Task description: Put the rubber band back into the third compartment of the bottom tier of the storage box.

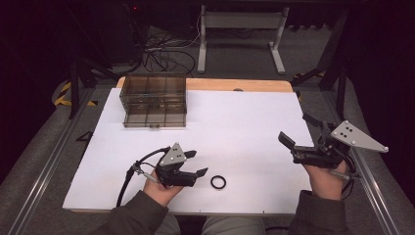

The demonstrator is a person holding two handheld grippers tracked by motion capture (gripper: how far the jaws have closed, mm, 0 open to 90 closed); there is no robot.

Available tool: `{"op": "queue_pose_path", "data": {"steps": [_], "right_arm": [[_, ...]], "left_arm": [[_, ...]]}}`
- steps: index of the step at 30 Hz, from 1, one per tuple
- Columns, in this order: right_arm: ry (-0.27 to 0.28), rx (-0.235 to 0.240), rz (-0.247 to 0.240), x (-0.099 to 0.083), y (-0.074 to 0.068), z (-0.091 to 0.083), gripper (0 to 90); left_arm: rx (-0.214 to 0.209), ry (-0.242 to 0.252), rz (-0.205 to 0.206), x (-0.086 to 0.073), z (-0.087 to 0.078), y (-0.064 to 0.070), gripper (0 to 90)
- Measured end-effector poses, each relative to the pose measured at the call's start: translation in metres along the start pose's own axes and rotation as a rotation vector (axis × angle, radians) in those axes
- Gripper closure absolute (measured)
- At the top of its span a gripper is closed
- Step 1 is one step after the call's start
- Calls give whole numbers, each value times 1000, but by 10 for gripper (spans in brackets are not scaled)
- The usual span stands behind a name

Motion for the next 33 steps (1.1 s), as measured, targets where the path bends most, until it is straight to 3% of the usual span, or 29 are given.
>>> {"op": "queue_pose_path", "data": {"steps": [10,24,33], "right_arm": [[-3,3,-2,-1,0,1,4],[-5,4,1,-1,0,1,8],[-14,-4,1,-2,0,2,10]], "left_arm": [[1,-53,-3,-15,23,2,390],[-47,-131,6,-29,43,14,510],[-40,-177,8,-35,53,15,551]]}}
Point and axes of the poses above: each handheld gripper's, and its own axes: z roughly forward along the jaws, x roughly out of its top, y roughly to its right, the point moved 7 cm from there along z, roughly forward along the jaws, and after that the axes turned 11 degrees about y, right-handed, at the moved point
